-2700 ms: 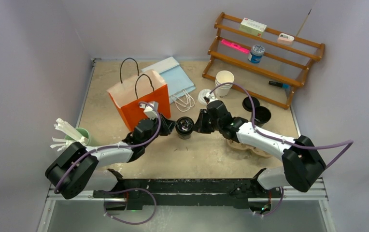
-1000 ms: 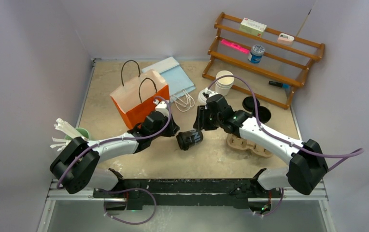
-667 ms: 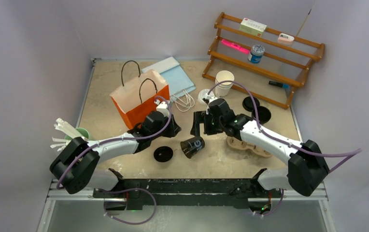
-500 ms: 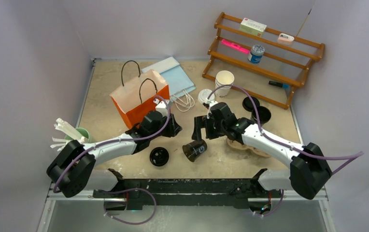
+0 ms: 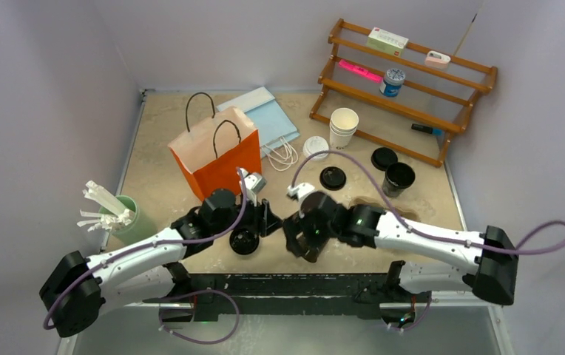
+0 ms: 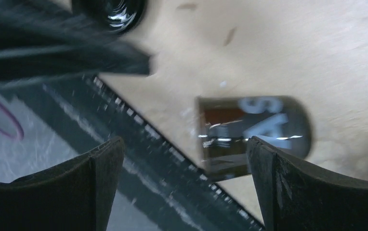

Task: Pack the takeout coffee
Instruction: Adjust the coffee cup at the center of the board, then close the cup lid on the coffee cup.

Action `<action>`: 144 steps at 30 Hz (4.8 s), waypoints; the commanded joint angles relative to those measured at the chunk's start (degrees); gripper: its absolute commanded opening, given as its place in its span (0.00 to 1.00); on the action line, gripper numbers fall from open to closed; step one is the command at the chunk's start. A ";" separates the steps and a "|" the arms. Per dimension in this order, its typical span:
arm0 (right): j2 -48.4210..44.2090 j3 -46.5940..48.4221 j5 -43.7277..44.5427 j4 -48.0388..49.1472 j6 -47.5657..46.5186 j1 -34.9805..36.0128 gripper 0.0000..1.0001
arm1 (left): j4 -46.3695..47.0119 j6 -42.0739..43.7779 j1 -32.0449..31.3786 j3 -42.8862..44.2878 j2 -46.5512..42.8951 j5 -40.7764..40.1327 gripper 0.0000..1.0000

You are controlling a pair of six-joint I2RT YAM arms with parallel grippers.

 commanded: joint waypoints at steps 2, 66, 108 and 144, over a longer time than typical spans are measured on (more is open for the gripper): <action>6.89 8.27 21.55 -20.17 12.22 16.86 0.98 | -1.60 3.64 -1.16 -3.83 -4.59 1.19 0.51; 30.39 28.27 2.40 -9.99 6.93 -20.47 0.34 | -58.65 -36.36 -1.07 6.54 -12.10 -34.41 0.71; -12.38 -5.27 -16.56 14.64 1.44 -20.56 0.50 | -30.29 -31.65 -0.95 1.94 -5.63 -15.99 0.16; -21.69 -21.05 -40.30 76.33 8.66 -20.51 0.99 | 13.80 -50.86 12.87 8.90 -3.12 24.88 0.18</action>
